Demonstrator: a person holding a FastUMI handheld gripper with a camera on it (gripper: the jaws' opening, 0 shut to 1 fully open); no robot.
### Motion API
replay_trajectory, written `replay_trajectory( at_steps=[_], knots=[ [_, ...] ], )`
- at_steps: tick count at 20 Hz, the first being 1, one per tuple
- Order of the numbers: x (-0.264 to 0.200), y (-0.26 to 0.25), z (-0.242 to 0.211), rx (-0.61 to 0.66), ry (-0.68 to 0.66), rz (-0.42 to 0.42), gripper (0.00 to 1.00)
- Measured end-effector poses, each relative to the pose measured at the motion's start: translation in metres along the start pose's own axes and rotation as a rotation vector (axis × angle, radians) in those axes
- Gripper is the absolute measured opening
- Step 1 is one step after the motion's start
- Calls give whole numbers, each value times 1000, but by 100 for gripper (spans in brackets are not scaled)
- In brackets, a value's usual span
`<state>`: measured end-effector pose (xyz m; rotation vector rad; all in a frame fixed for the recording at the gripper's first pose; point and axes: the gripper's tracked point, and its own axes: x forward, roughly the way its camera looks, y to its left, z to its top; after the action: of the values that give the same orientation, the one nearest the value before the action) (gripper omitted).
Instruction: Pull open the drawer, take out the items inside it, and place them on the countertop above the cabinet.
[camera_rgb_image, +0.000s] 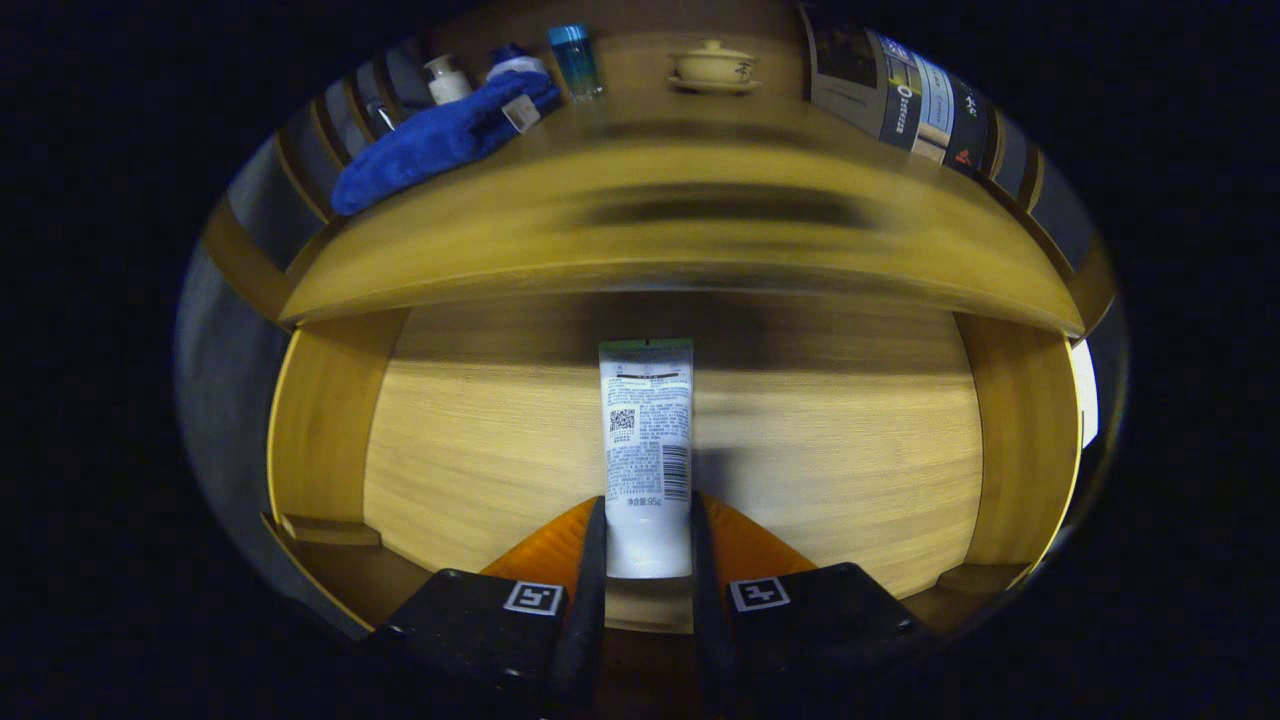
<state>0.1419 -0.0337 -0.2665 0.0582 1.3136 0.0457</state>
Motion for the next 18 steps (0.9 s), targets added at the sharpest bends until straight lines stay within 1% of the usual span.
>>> replay_trajectory(
  at_steps=[1,2,4,6,8,10,12,14,16,18],
  knots=[
    [-15,4,10,-1,-20,14,47],
    [-27,-1,-15,-2,-36,30,47],
    [-47,14,-5,-11,-62,67,46],
    [-72,21,-12,-34,-85,89,46],
    [-96,19,-13,-50,-127,83,46],
    [-120,20,-4,-46,-191,87,46],
    [-138,22,19,-25,-268,105,46],
    [-152,14,45,-12,-324,83,46],
    [-156,11,67,11,-355,69,46],
    [-151,10,97,18,-392,53,46]
  ],
)
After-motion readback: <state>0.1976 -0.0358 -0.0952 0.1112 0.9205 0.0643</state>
